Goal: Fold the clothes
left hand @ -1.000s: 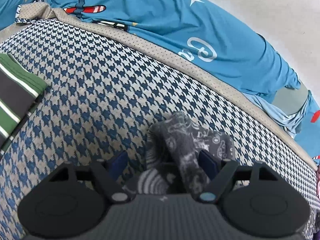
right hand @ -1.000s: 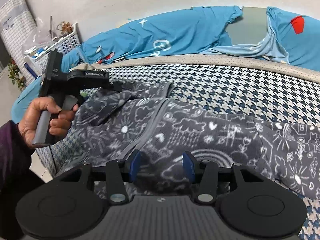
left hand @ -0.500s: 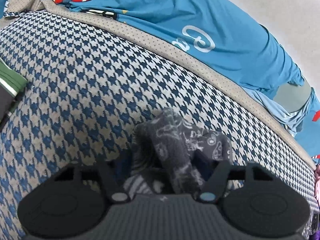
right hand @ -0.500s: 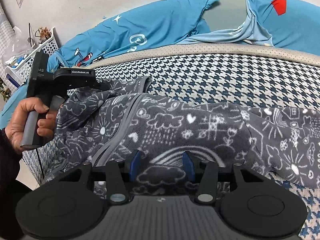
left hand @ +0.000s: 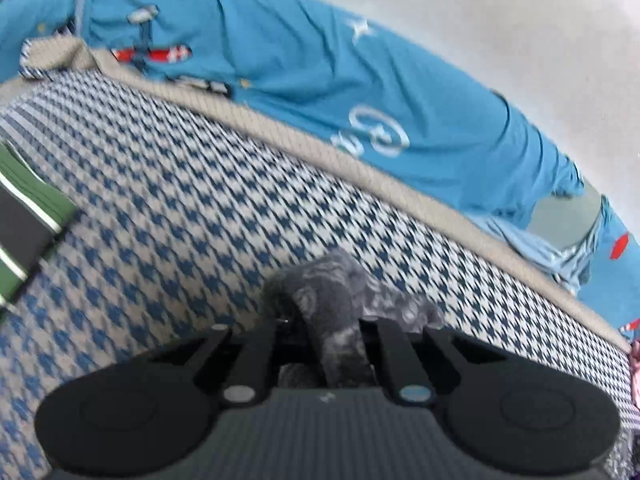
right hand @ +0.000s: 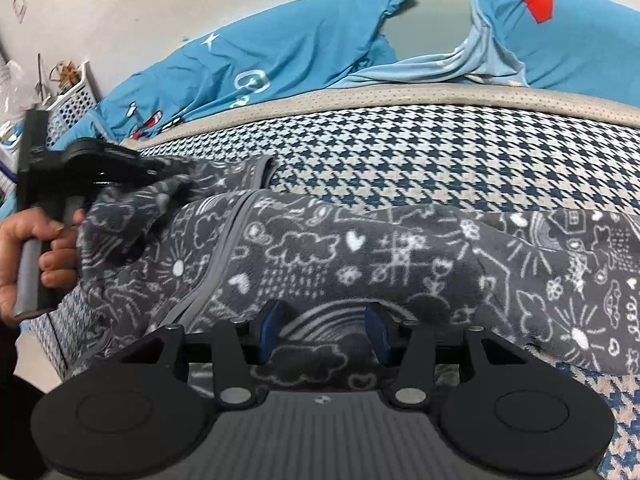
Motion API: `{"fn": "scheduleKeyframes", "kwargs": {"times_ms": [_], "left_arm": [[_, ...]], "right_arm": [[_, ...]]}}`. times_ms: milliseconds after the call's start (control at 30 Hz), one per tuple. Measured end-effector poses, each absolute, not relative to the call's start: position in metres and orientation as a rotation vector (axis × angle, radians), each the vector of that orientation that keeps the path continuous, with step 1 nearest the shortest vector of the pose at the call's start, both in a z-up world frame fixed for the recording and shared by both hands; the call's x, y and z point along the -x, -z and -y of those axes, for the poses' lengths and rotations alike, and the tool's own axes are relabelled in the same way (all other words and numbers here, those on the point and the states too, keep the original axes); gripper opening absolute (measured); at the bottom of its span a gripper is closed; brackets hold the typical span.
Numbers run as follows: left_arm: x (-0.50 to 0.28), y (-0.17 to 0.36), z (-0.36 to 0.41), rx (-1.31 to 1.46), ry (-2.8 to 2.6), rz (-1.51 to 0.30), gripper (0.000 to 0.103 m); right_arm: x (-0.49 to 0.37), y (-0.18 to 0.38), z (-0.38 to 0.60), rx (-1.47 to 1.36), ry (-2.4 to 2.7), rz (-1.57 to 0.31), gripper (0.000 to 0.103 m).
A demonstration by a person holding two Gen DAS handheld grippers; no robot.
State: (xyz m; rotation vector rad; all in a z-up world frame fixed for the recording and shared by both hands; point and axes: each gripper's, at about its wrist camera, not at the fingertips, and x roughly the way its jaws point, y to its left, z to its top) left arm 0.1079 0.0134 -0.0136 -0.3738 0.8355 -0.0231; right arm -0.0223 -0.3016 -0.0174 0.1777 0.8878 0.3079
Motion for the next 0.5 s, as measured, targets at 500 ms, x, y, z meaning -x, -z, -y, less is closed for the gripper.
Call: {"fn": "scheduleKeyframes", "kwargs": {"times_ms": [500], "left_arm": [[-0.067, -0.026, -0.078, 0.344, -0.22, -0.687, 0.008]], "right_arm": [[0.027, 0.018, 0.311, -0.176, -0.226, -0.858, 0.046]]}}
